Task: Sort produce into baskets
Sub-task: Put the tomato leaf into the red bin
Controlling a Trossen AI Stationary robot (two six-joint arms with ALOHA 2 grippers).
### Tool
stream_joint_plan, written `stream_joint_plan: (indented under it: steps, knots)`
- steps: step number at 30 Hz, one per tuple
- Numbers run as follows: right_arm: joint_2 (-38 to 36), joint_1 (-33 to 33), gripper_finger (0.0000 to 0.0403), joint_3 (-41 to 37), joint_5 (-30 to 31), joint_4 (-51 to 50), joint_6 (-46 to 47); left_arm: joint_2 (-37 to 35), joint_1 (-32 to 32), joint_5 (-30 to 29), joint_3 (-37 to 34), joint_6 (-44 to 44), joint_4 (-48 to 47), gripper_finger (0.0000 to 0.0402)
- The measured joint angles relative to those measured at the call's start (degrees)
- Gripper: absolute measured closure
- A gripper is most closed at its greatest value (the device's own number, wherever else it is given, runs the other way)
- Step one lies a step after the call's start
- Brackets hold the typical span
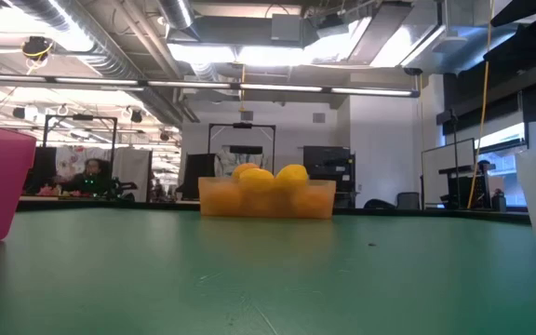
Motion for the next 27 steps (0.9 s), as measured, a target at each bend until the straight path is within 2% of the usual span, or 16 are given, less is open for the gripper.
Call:
stream_joint_plan:
  steps: [6, 11, 14, 17, 18, 21, 24, 27]
  knots:
    - [0.00, -0.01, 0.0029, 0.00, 0.00, 0.02, -0.01, 0.00, 0.85, -0.32, 0.01, 1.39, 0.12, 0.0222]
    - [0.00, 0.01, 0.0029, 0.00, 0.00, 0.02, -0.04, 0.00, 0.83, -0.29, 0.01, 2.11, -1.20, 0.0193]
    - [0.00, 0.02, 0.0029, 0.00, 0.00, 0.02, -0.04, 0.00, 1.76, 0.78, 0.01, 1.71, -5.69, 0.0190]
    - [0.00, -0.01, 0.0029, 0.00, 0.00, 0.04, 0.08, -0.01, 3.07, 1.20, 0.01, -7.60, -11.61, 0.0195]
    - [0.00, 0.00, 0.0029, 0.00, 0.00, 0.04, 0.26, -0.02, 3.59, 0.92, 0.01, -8.16, -12.43, 0.0198]
    - [0.00, 0.02, 0.0029, 0.00, 0.00, 0.04, 0.74, -0.21, 4.68, 0.68, 0.01, -5.98, -14.21, 0.0206]
    - [0.00, 0.00, 0.0029, 0.00, 0.00, 0.04, 0.77, -0.10, 5.77, 1.24, 0.01, 1.42, -11.89, 0.0213]
    - [0.00, 0.01, 0.0029, 0.00, 0.00, 0.04, 0.81, -0.09, 7.05, 0.54, -0.02, 3.98, -11.77, 0.0215]
